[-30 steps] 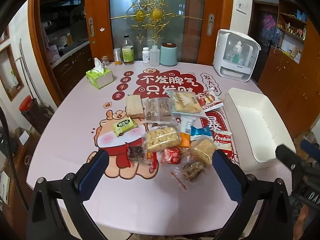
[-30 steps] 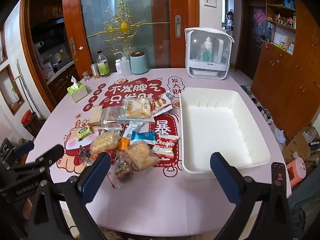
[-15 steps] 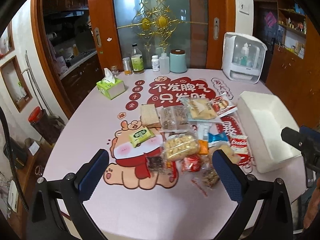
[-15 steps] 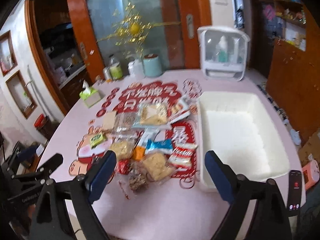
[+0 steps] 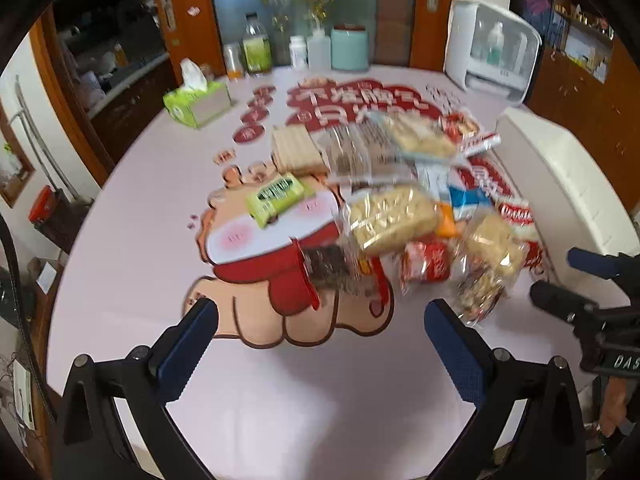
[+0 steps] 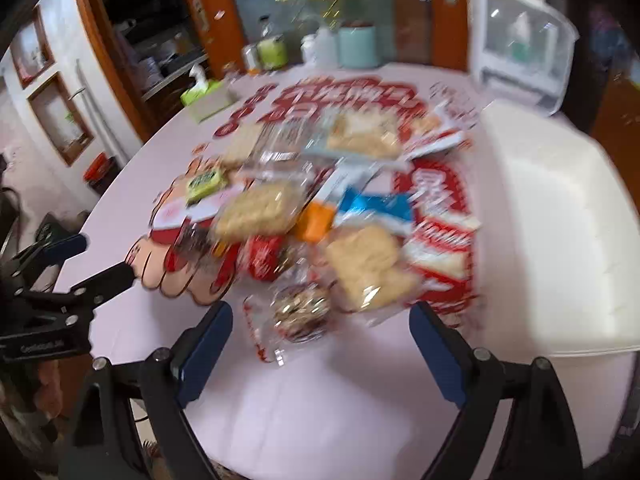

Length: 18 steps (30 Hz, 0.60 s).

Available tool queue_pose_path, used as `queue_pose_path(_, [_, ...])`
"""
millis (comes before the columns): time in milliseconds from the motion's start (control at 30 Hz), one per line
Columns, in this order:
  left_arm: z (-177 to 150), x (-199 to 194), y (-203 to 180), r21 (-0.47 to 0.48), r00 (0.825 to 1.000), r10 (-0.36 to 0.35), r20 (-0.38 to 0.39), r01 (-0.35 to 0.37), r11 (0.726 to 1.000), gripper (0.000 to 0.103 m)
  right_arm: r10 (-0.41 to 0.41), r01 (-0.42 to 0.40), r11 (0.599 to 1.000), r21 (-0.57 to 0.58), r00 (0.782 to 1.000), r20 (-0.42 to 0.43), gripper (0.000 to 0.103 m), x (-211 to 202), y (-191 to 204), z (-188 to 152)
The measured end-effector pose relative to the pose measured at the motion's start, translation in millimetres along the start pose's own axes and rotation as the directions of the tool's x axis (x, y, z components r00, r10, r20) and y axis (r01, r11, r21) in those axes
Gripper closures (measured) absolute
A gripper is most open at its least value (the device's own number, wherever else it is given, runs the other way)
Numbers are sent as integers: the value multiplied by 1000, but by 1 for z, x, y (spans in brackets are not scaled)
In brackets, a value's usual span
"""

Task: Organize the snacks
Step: 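Grasp the dark brownie pack with the left tool while the right tool grasps a nut bag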

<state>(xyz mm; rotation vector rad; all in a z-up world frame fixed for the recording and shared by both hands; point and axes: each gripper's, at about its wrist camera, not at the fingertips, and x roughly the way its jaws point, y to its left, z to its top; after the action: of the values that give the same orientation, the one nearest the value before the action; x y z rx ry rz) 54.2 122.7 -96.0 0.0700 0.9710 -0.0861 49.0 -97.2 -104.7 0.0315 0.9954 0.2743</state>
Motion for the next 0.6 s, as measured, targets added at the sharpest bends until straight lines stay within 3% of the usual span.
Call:
queue_pose_path(133, [-3,25,-1,13,999,15,-46,-14,1000,1,47,-50,997,-52,998,-52,28,27,8,-8])
queue_pose_path(367, [5,58,19,-90,993,-53,-108,44,995,1,43,-52,992,-114,996,-81,28,53,20,-8])
queue_pose_path(533, [12,80,32,-171,983,-106,-151,80,982,1,59,-72,993,-91,989,-139,28,76,16,-8])
queue_pose_path(600, [14,87,35,-187,980,-115,-164,84,979,1,63,-74,994,-84,990,-125,28,78,14,-9])
